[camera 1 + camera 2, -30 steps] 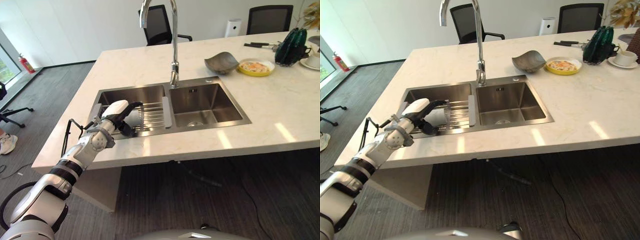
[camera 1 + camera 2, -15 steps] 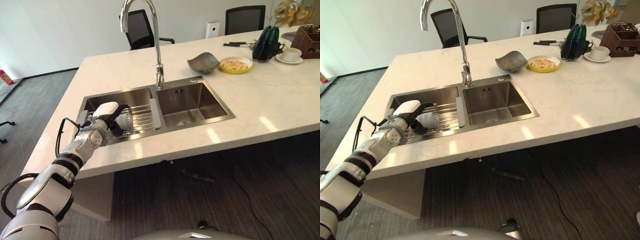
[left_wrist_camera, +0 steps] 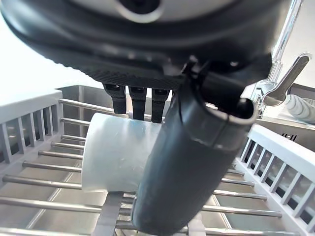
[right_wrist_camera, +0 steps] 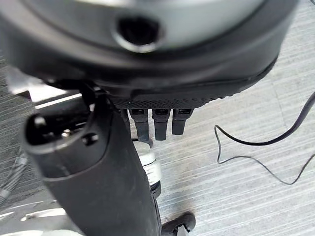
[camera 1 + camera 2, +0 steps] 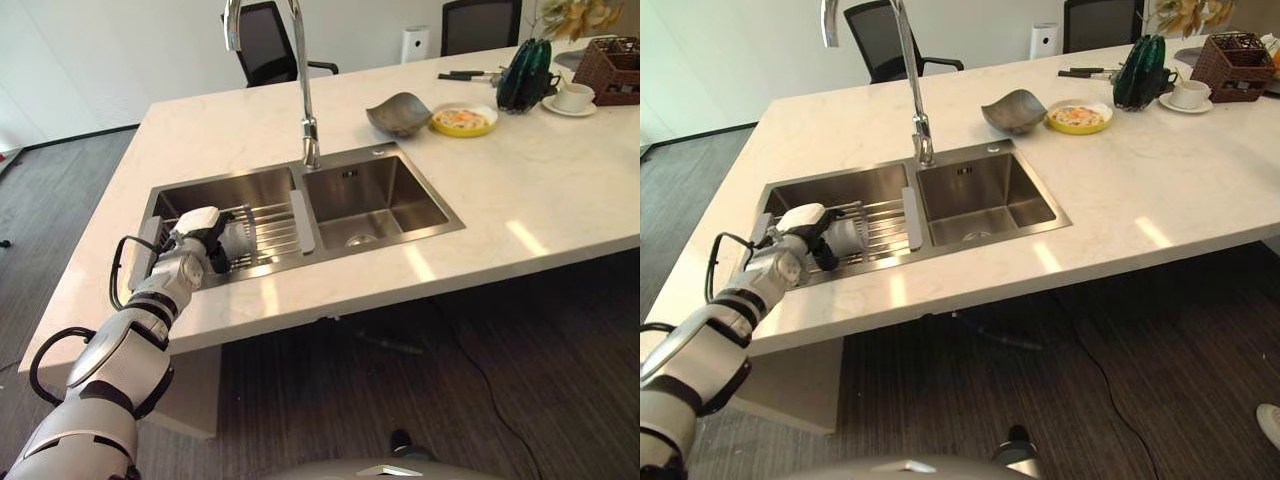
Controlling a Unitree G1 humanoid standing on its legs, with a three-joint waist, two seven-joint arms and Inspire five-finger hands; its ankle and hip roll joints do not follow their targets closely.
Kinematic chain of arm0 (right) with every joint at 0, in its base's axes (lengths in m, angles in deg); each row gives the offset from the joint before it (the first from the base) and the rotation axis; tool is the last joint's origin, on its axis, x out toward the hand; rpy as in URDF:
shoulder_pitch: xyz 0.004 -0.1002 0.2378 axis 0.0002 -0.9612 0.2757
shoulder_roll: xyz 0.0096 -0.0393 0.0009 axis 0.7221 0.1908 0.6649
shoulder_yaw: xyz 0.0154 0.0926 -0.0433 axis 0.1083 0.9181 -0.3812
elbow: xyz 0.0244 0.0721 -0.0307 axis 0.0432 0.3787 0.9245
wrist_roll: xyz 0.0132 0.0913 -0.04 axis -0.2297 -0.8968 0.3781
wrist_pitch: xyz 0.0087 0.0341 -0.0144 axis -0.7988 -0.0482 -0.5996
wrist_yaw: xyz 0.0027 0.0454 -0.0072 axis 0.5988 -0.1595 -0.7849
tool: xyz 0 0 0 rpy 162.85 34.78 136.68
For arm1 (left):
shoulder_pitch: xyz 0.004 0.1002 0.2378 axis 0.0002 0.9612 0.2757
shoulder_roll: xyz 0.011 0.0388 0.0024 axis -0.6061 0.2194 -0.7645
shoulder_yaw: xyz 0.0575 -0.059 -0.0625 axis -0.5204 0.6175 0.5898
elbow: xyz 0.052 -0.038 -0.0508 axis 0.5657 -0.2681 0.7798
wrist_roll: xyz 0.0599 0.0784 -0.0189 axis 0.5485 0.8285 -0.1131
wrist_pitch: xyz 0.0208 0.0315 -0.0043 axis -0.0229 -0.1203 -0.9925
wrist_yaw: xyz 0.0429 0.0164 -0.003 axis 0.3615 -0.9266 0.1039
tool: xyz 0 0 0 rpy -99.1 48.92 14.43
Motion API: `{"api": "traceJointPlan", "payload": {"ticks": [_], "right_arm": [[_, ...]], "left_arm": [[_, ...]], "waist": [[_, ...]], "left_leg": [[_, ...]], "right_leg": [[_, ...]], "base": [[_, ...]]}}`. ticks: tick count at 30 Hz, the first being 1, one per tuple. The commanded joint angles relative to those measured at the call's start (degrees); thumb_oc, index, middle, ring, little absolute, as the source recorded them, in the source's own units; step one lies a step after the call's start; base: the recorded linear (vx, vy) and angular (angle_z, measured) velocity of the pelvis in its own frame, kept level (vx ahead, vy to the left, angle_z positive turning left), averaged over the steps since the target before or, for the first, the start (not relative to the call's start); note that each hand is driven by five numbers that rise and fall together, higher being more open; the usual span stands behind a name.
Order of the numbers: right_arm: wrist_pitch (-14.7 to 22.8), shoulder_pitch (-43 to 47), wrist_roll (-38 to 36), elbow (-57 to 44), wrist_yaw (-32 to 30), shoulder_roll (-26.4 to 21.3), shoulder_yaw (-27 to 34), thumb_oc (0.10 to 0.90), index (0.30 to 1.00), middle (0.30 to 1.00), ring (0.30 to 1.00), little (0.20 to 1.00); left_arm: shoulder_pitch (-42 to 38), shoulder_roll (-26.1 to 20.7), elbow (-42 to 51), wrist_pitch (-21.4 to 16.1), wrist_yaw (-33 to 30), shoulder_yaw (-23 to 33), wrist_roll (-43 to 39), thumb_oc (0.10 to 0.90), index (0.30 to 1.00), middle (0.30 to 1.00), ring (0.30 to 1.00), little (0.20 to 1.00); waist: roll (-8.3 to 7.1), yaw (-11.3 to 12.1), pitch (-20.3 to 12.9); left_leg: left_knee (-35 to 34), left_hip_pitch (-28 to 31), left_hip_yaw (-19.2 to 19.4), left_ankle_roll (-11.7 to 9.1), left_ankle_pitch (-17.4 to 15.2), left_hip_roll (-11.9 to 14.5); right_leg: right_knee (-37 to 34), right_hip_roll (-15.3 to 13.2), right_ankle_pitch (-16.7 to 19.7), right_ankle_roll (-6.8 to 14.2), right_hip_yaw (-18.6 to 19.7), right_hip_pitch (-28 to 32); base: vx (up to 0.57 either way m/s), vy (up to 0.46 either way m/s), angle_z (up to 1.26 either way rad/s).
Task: Place the dishes in the dishwasher.
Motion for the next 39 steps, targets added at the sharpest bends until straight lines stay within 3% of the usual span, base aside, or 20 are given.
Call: {"api": "traceJointPlan", "payload": {"ticks": [1, 18, 39], "right_arm": [[0.4, 4.4, -1.3, 0.6, 0.3, -2.0, -2.3, 0.8, 0.9, 0.9, 0.9, 0.9], [-0.8, 8.4, 0.0, 3.1, 0.4, -3.2, -3.1, 0.8, 0.9, 0.9, 0.9, 0.9], [-2.1, 10.9, 1.4, 4.8, 0.4, -2.7, -4.5, 0.8, 0.9, 0.9, 0.9, 0.9]], "left_arm": [[-18.6, -1.2, -4.9, 0.2, -1.9, -0.4, -1.3, 0.8, 0.9, 0.9, 0.9, 0.9], [-21.0, 3.2, -14.8, 3.5, 4.4, -3.4, 0.7, 0.8, 0.9, 0.9, 0.9, 0.9], [-18.3, 1.9, -18.5, 5.5, 7.8, -2.6, 0.7, 0.8, 0.9, 0.9, 0.9, 0.9]], "waist": [[0.07, 0.3, 3.0], [0.22, -0.3, 3.7], [0.43, 0.3, 3.7]], "left_leg": [[0.6, 2.6, 0.1, 0.0, -3.4, -2.4], [0.6, 2.3, 0.3, 0.2, -3.4, -2.4], [0.6, 2.7, 0.0, 0.2, -3.5, -2.3]], "right_leg": [[1.7, -2.8, -5.0, 6.7, -1.0, 1.2], [1.5, -2.5, -4.6, 6.6, -0.8, 0.5], [1.2, -2.4, -4.9, 6.1, -1.8, 1.7]], "base": [[0.0, 0.0, 0.0], [0.0, 0.0, 0.0], [0.0, 0.001, -0.01]]}}
